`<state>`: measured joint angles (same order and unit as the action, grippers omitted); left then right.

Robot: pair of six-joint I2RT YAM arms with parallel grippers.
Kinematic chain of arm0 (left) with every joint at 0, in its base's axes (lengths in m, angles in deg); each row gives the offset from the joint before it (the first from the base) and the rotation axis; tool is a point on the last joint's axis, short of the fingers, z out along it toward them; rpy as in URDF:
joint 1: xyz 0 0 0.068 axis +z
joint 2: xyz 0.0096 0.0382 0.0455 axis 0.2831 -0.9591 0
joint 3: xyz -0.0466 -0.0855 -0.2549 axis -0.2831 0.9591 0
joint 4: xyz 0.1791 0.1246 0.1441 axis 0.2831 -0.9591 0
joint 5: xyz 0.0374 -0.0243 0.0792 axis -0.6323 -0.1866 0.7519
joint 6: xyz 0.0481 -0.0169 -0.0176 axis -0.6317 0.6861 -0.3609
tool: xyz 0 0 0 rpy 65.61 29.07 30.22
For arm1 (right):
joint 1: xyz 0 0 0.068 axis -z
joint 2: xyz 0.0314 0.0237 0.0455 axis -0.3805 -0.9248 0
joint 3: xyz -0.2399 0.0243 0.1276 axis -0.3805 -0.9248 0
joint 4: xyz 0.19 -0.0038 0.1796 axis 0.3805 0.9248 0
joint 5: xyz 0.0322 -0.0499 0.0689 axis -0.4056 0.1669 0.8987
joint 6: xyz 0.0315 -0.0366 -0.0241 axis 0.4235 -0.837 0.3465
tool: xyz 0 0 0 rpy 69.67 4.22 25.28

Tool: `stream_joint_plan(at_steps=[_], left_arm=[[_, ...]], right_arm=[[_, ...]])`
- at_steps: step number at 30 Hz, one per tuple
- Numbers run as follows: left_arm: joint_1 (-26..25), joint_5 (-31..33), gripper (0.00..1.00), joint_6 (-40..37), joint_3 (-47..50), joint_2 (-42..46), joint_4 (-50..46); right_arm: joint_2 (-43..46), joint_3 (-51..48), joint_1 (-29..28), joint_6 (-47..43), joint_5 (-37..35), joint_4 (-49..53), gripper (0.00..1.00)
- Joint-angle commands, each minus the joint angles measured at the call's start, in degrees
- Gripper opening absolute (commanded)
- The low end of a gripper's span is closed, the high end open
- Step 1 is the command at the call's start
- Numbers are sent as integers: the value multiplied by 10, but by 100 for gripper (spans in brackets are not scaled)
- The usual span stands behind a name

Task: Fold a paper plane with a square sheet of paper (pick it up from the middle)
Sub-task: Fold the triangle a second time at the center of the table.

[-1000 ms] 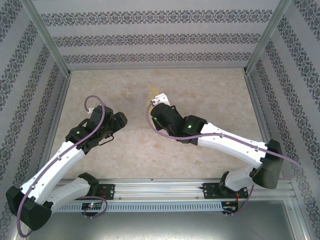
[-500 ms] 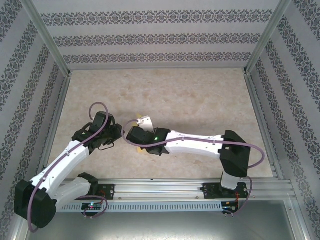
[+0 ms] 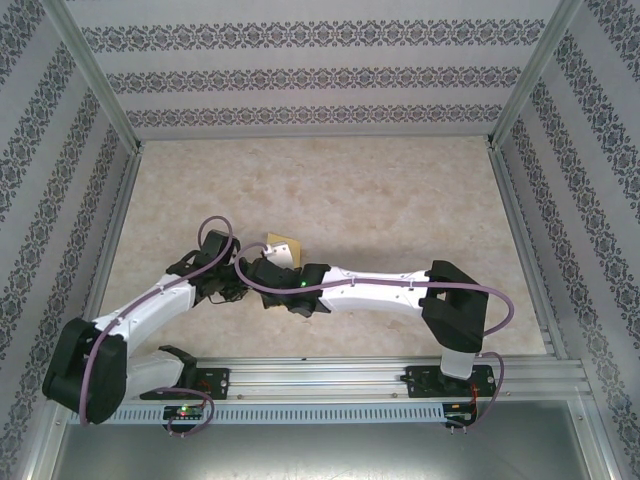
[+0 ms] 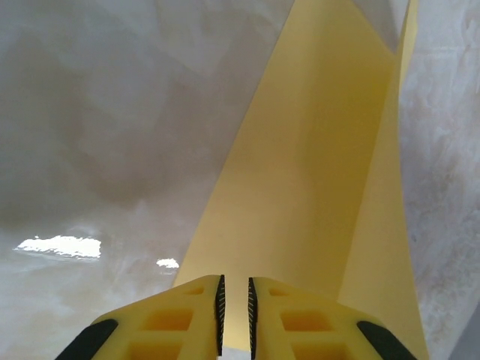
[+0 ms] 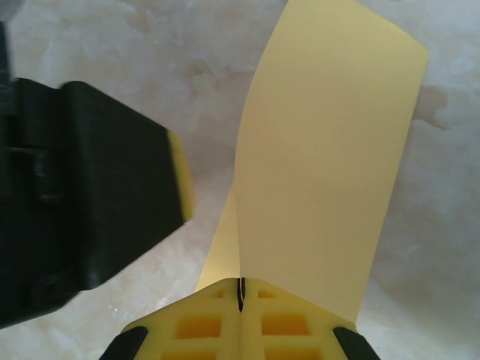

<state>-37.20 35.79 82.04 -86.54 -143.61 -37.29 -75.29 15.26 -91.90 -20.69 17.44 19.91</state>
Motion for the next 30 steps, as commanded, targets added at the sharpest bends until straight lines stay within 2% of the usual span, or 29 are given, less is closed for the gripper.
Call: stream_joint_plan(at_steps=[1,9,13,21,26,30], left_arm=[[-14,-39,19,17,5,-11,52],[-45,-39,16,32,23,-68,87],[-59,-24,12,26,1,-92,60],[-65,0,11,31,4,-112,56],[-66,6,10,23,1,-130,50],[-66,15,8,13,-1,-140,39]], right_arm=[[6,-16,-2,12,15,-20,0],[25,-81,14,11,72,-90,0],[31,-101,20,17,85,-109,0],[55,-143,34,22,102,-148,0],[63,-185,63,4,168,-198,0],[60,-204,97,-37,252,-232,0]])
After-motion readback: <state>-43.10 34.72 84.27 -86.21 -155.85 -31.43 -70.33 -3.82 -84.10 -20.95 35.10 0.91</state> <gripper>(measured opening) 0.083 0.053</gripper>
